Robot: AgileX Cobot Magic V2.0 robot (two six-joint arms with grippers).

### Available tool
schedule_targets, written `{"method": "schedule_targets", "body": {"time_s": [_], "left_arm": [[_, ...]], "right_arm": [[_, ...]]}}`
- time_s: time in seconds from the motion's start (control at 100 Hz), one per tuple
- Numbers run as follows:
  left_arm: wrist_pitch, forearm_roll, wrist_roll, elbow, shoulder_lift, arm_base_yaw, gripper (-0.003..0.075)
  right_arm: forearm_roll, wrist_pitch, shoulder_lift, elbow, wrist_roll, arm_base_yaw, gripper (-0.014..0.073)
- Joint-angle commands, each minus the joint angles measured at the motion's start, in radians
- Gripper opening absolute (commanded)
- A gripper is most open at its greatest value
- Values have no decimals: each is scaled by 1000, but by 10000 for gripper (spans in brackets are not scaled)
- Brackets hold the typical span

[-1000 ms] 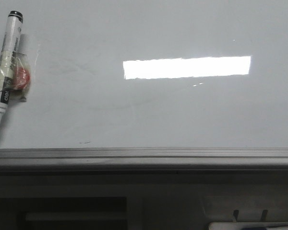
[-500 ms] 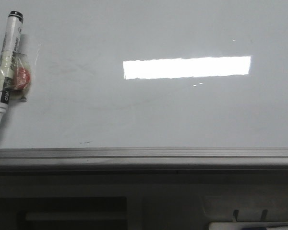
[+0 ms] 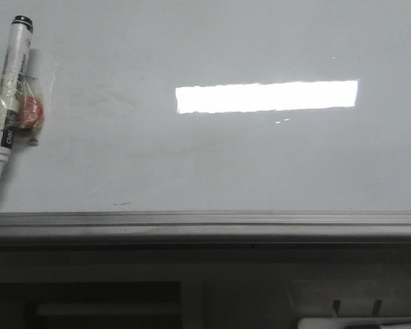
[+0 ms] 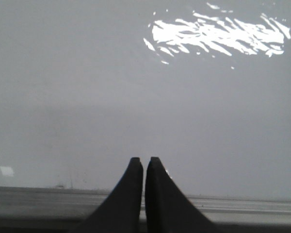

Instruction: Write number 3 on whiteboard

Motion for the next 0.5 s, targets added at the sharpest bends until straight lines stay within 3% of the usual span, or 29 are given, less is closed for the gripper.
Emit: {"method": "schedule_targets", "body": {"time_s": [0.0, 0.12, 0.24, 0.38, 0.49], "left_arm": [[-104, -12, -10, 10, -25, 2, -20], [-109, 115, 0, 10, -25, 2, -20], [-109, 327, 0, 10, -25, 2, -21], [-191, 324, 0, 10, -25, 2, -21], [-313, 324, 0, 10, -25, 2, -21]], "right_arm": [[-13, -44, -17, 31, 0, -7, -41], [-103, -137, -17, 31, 0, -7, -41], [-137, -360, -17, 31, 0, -7, -41], [-134, -527, -17, 31, 0, -7, -41], [-122, -566, -17, 31, 0, -7, -41]]}}
